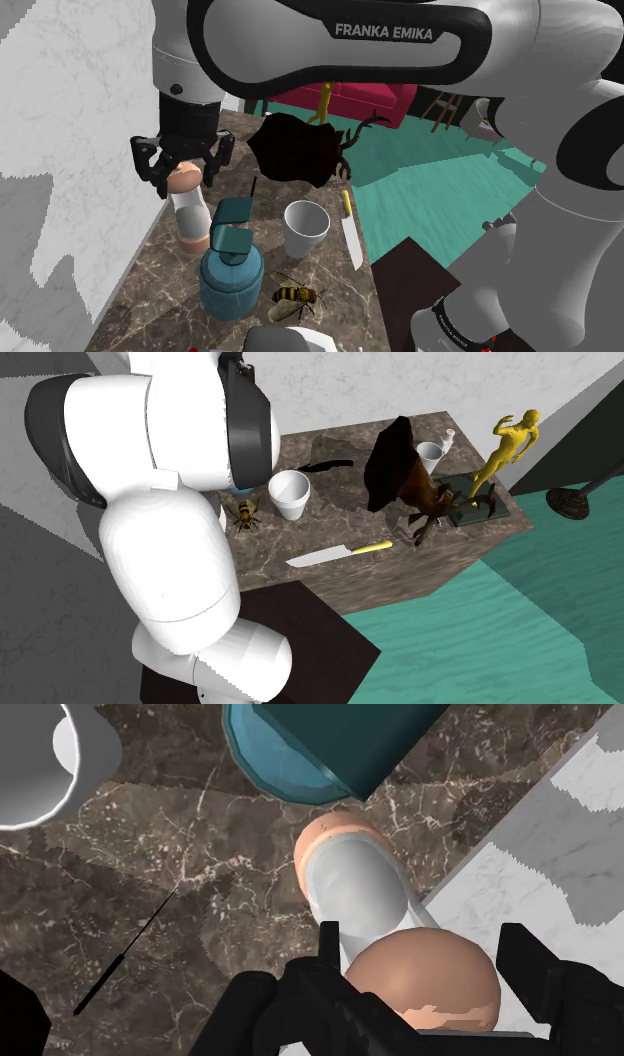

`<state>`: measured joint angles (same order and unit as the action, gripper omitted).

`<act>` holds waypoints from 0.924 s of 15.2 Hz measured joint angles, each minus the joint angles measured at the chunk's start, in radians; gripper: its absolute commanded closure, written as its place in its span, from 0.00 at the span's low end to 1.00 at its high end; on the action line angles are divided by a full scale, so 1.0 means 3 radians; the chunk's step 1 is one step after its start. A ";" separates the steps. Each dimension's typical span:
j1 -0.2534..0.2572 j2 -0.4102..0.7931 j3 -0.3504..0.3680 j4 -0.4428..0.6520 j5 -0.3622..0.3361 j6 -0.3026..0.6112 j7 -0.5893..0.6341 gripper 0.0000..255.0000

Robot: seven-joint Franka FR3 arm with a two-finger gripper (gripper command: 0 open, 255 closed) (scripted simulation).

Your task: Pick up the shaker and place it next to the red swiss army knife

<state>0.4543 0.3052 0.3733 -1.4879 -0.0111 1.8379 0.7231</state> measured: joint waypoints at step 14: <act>-0.0015 0.0080 -0.0021 -0.0520 -0.0023 0.0592 -0.0029 1.00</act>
<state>0.4498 0.3291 0.3671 -1.6438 -0.0180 2.0156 0.7145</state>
